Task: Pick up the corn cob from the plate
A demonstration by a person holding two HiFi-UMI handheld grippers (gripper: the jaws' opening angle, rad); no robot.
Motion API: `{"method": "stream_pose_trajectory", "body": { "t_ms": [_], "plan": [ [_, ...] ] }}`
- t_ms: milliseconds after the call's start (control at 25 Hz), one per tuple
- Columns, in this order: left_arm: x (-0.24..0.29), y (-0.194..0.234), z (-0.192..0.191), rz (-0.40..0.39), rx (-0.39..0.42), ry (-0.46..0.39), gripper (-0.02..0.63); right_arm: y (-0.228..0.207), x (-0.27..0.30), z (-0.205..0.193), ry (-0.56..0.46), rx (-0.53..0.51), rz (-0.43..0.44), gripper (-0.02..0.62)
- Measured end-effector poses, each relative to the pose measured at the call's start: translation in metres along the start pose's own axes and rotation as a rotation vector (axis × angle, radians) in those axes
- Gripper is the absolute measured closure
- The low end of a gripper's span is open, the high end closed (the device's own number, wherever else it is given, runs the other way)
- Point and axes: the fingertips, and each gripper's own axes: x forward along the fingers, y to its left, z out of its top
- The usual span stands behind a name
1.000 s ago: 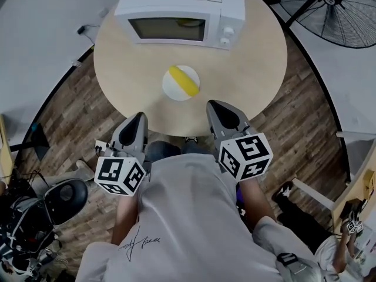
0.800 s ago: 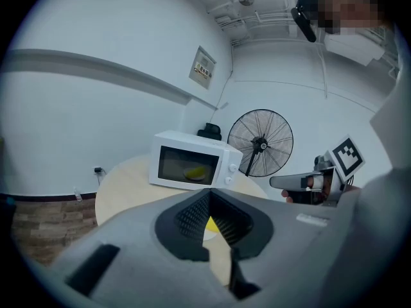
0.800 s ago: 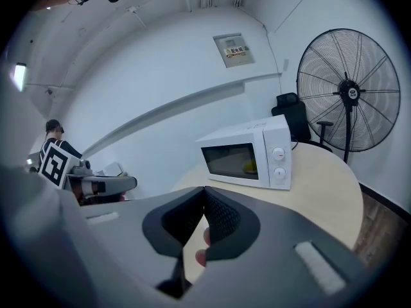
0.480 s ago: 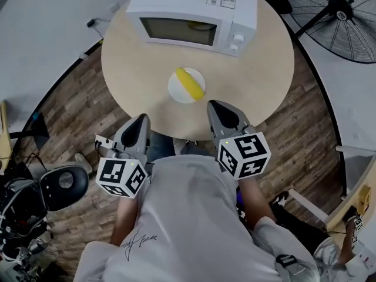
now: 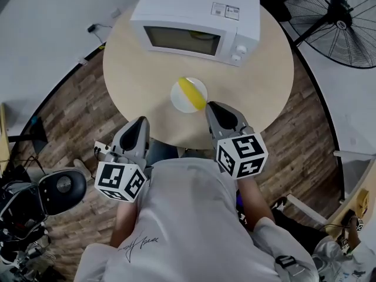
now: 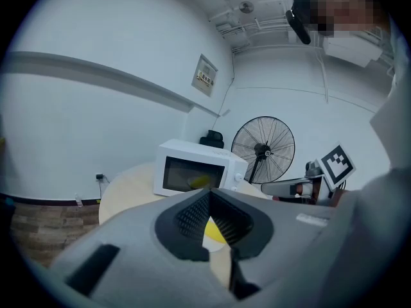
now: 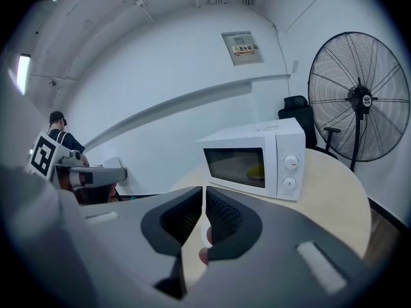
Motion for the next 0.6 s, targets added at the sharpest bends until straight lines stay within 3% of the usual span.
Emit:
{"method": "stream_pose_trajectory", "body": {
  "t_ms": [600],
  "plan": [
    [0.001,0.016,0.021,0.008,-0.008,-0.044,0.615,-0.001,0.04,-0.014,0.056,0.006,-0.008,0.558]
  ]
}}
